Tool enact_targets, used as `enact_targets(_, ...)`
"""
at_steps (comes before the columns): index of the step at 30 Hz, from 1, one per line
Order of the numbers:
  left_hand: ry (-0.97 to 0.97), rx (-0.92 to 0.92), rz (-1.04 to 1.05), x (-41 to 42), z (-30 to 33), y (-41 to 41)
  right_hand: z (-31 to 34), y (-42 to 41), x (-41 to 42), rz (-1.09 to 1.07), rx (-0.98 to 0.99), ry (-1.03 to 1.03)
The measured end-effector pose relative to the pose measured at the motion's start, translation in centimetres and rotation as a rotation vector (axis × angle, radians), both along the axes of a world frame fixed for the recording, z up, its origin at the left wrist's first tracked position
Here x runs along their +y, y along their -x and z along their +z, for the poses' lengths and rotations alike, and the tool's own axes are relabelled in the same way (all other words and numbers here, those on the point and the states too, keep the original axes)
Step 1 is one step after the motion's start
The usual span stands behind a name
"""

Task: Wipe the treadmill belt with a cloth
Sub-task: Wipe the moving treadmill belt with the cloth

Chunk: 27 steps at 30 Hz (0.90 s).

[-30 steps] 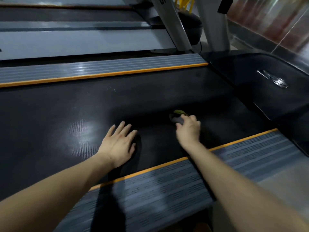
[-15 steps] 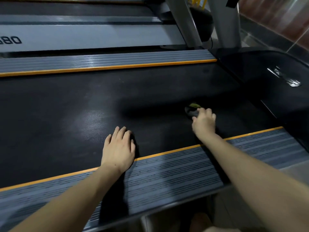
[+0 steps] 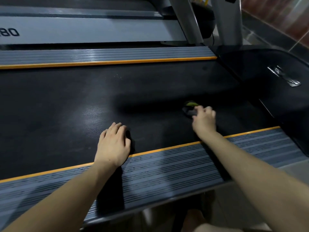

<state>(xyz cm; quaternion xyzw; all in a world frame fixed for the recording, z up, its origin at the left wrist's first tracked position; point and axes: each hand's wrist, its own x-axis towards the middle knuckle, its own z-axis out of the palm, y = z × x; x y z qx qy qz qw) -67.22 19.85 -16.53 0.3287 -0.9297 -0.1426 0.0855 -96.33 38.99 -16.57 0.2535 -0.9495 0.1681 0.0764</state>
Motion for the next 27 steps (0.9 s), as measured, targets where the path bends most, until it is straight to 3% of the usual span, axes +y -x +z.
enact_targets(5,0.003,0.016,0.002,-0.1,0.2,0.2,0.2,-2.8,-2.3,-0.145,-0.125,0.024)
enact_targets(9,0.014,0.011,0.01,-0.1,0.2,0.2,-0.8,-12.7,-7.7,0.202,-0.154,0.026)
enact_targets(13,0.013,-0.016,0.004,-0.4,-0.1,0.2,-0.3,-10.1,-5.3,0.402,-0.102,0.015)
enact_targets(18,0.006,-0.019,0.012,-0.5,-0.3,0.3,-0.1,1.7,2.1,0.021,-0.013,-0.029)
enact_targets(22,0.014,-0.035,-0.014,-0.5,-0.2,0.3,0.0,0.4,1.3,-0.131,-0.094,0.009)
enact_targets(27,0.024,-0.024,0.003,-0.4,0.0,0.1,-0.5,-12.1,-6.6,0.268,-0.18,0.028)
